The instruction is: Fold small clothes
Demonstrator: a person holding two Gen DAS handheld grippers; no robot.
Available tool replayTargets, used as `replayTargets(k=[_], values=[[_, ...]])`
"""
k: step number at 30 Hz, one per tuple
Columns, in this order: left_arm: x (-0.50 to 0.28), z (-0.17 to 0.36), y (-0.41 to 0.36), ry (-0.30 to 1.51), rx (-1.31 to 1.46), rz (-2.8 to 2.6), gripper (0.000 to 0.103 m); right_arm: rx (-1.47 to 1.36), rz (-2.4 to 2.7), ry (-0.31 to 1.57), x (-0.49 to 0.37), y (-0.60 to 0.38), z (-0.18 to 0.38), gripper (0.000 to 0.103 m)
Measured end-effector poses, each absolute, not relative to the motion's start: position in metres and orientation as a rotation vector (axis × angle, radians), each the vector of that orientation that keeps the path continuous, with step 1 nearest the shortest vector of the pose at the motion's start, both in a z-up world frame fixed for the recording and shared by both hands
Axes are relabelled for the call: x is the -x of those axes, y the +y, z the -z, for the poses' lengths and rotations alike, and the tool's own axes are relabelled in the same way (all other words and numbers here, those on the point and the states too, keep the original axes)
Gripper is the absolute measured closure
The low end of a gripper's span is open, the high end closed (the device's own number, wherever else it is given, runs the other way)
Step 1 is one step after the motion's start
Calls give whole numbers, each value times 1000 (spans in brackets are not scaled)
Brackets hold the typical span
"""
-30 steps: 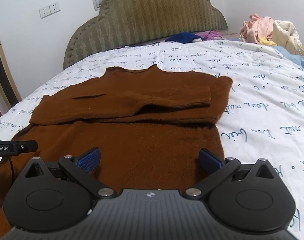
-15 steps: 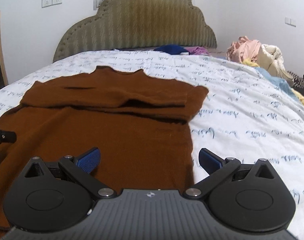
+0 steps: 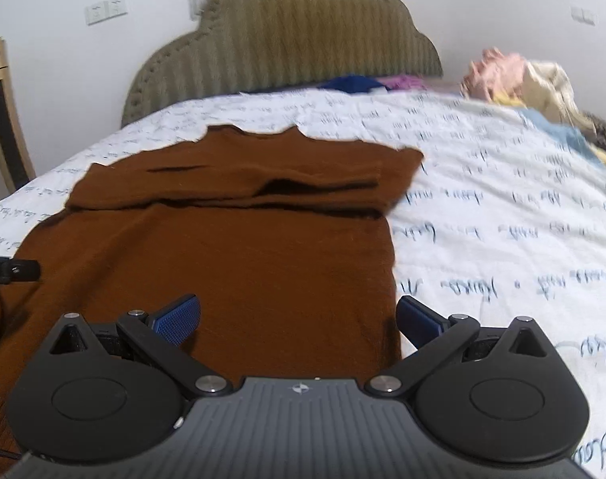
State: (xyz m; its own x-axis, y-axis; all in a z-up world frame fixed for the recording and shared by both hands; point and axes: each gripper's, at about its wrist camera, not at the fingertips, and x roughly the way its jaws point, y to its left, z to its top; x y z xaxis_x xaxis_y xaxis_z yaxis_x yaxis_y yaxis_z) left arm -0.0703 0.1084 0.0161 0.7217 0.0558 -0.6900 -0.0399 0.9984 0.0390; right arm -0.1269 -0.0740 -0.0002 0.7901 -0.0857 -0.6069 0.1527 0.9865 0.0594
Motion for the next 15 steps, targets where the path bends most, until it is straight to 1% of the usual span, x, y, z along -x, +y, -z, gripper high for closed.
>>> replayTargets(k=[3, 7, 10, 15], values=[[69, -19, 120, 781, 51, -42, 18, -87, 107, 657, 129, -68, 1, 0], [69, -26, 140, 785, 123, -57, 18, 45, 86, 676, 132, -53, 2, 0], [73, -31, 153, 770, 104, -96, 18, 72, 80, 688, 135, -50, 5, 0], [86, -38, 182, 751, 54, -180, 18, 28, 63, 689, 142, -54, 3, 0]])
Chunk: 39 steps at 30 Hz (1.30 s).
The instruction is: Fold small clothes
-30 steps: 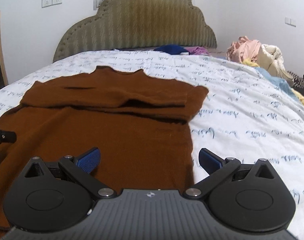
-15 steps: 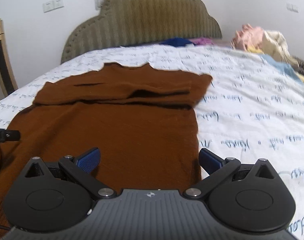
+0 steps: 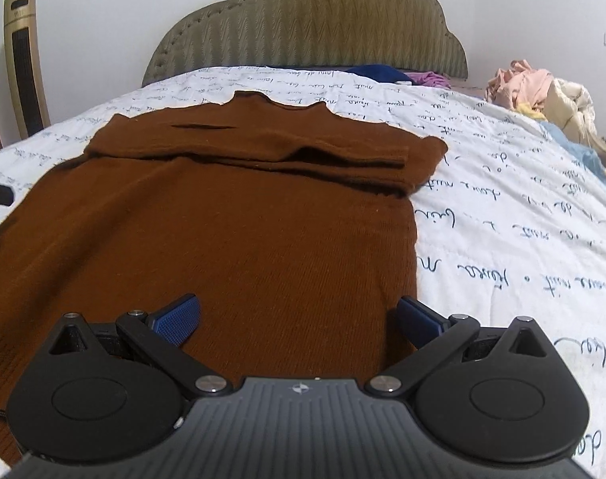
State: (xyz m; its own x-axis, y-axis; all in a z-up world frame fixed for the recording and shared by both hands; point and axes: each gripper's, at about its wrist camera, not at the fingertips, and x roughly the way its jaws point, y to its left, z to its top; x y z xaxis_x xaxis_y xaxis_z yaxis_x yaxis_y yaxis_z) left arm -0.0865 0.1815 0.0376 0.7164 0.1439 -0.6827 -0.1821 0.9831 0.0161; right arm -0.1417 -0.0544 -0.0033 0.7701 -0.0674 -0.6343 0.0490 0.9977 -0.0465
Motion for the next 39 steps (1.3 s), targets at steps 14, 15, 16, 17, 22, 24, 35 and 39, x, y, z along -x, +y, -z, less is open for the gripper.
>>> replayTargets(k=[14, 15, 16, 17, 22, 24, 35, 39], values=[[112, -58, 232, 793, 13, -250, 16, -21, 31, 677, 159, -59, 0, 0], [110, -51, 228, 835, 52, -182, 16, -30, 30, 678, 160, -60, 0, 0], [107, -44, 224, 878, 91, -132, 16, -36, 29, 680, 160, -60, 0, 0], [105, -37, 220, 912, 126, -96, 16, -38, 27, 681, 161, -61, 0, 0], [106, -24, 194, 920, 78, -73, 16, -73, 1, 671, 170, -70, -4, 0], [110, -27, 188, 900, 39, -50, 16, -108, 10, 673, 176, -77, -5, 0], [120, -31, 188, 858, 49, 23, 16, -217, 11, 696, 198, -99, -10, 1], [121, -32, 182, 854, 30, 7, 16, -215, 11, 698, 203, -102, -10, 1]])
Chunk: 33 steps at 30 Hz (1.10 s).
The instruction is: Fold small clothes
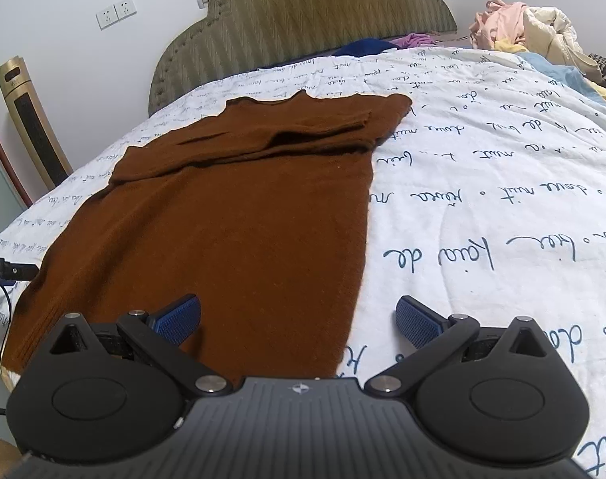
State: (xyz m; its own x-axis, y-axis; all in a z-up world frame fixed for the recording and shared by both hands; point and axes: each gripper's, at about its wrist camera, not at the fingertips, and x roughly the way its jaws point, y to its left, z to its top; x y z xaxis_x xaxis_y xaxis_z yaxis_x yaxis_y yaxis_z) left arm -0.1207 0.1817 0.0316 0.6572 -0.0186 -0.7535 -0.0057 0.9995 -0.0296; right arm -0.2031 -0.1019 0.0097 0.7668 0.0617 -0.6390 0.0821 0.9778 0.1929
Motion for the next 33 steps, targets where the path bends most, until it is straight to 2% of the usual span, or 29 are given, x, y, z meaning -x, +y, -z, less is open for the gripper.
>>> replayTargets(k=[22, 33], values=[[123, -38, 183, 837, 26, -6, 16, -277, -26, 721, 204, -106, -9, 0], [118, -44, 219, 923, 375, 436, 16, -329, -83, 736, 222, -121, -12, 6]])
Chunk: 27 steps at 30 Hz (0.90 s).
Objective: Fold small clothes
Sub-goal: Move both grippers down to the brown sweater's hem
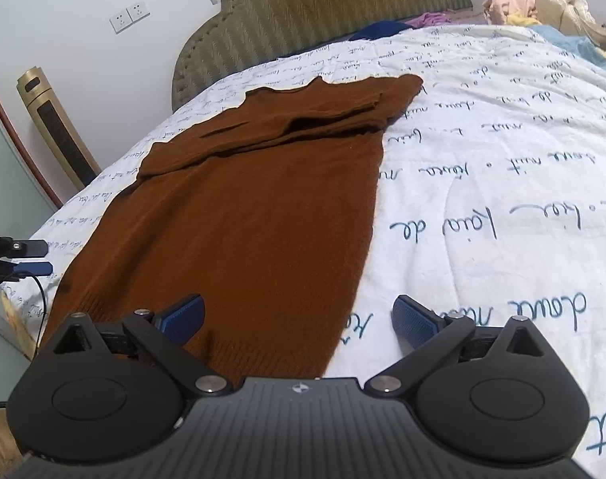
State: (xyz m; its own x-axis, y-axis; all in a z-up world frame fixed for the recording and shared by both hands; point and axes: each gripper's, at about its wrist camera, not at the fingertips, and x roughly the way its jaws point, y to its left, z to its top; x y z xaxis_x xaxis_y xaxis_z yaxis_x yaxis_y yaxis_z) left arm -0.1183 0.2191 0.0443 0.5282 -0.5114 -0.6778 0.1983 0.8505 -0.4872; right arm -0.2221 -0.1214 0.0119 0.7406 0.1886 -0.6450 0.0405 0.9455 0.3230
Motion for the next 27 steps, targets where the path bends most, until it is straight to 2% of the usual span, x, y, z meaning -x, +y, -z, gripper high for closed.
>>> replayTargets(k=[7, 13, 17, 27], values=[[120, -38, 205, 950, 362, 508, 16, -363, -77, 736, 226, -128, -11, 7], [144, -46, 170, 882, 52, 546, 16, -347, -69, 739, 225, -125, -10, 5], [154, -45, 161, 866, -56, 579, 16, -316, -73, 747, 225, -121, -11, 5], [153, -49, 188, 853, 18, 589, 16, -314, -70, 744, 225, -120, -9, 2]])
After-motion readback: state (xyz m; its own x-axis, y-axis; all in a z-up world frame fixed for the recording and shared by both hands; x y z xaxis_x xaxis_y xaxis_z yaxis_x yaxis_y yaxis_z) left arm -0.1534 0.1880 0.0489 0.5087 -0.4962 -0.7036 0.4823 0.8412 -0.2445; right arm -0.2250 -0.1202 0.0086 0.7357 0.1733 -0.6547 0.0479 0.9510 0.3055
